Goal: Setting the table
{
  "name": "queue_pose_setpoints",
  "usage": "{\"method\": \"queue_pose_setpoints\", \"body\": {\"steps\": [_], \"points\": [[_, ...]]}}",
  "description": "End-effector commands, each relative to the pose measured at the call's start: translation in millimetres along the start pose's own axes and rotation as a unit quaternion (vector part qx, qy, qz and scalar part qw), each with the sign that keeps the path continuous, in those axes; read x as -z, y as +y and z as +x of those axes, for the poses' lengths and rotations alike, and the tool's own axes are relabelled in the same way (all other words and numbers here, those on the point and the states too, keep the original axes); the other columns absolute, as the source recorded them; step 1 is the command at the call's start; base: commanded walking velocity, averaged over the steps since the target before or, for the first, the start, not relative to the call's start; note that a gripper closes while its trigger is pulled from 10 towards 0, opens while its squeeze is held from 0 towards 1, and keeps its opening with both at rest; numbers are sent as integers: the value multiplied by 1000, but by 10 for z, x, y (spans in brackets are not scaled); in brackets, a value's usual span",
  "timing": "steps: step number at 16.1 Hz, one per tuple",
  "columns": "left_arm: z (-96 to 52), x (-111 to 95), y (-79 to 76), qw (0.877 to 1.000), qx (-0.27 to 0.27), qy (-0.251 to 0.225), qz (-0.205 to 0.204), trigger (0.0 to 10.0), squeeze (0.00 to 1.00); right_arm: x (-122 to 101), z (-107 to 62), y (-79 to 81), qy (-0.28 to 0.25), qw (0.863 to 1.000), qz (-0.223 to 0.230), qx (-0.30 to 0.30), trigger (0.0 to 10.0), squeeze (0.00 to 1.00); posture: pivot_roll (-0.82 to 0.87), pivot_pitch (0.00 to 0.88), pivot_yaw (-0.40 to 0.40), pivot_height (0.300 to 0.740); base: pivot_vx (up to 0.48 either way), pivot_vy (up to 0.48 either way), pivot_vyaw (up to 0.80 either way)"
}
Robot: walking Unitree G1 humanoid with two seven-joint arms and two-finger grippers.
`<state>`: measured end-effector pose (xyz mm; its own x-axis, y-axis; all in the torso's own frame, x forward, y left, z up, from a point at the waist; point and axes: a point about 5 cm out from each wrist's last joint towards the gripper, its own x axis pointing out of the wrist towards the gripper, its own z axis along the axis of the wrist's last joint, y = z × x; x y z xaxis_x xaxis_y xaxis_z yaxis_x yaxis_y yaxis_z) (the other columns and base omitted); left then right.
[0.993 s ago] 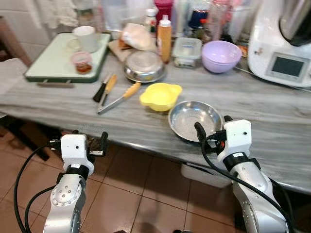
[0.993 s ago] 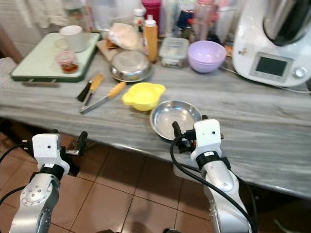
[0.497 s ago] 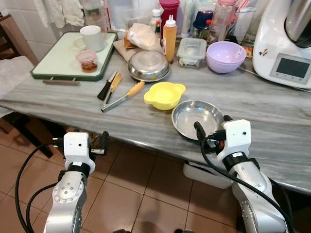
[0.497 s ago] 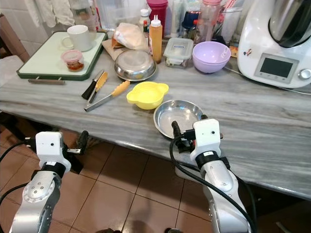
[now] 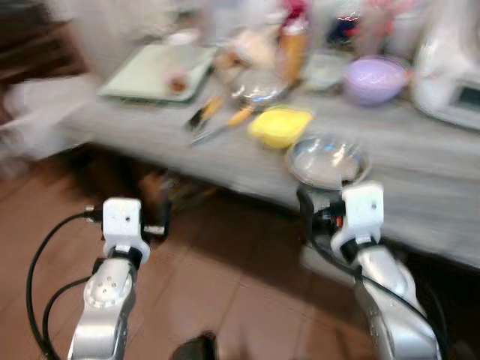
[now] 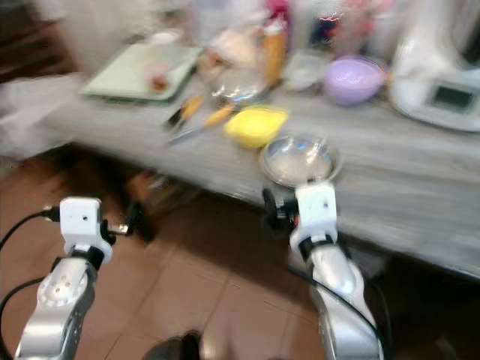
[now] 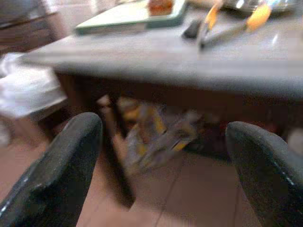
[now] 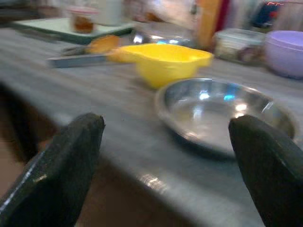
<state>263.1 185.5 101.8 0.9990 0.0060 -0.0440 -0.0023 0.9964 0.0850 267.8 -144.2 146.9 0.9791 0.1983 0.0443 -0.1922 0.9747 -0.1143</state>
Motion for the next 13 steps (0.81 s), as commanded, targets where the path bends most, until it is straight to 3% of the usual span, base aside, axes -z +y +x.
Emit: {"method": "queue_pose_setpoints", "body": {"steps": [1, 13], "points": [[14, -6, 11, 1000, 3, 3, 6, 10000, 0, 6, -20, 8, -1, 1000, 3, 3, 10000, 0, -36, 98, 46, 740, -364, 0, 0], [39, 16, 1, 1000, 22, 9, 11, 10000, 0, -5, 20, -21, -3, 1000, 1, 8, 10000, 0, -40, 88, 44, 740, -365, 0, 0]]}}
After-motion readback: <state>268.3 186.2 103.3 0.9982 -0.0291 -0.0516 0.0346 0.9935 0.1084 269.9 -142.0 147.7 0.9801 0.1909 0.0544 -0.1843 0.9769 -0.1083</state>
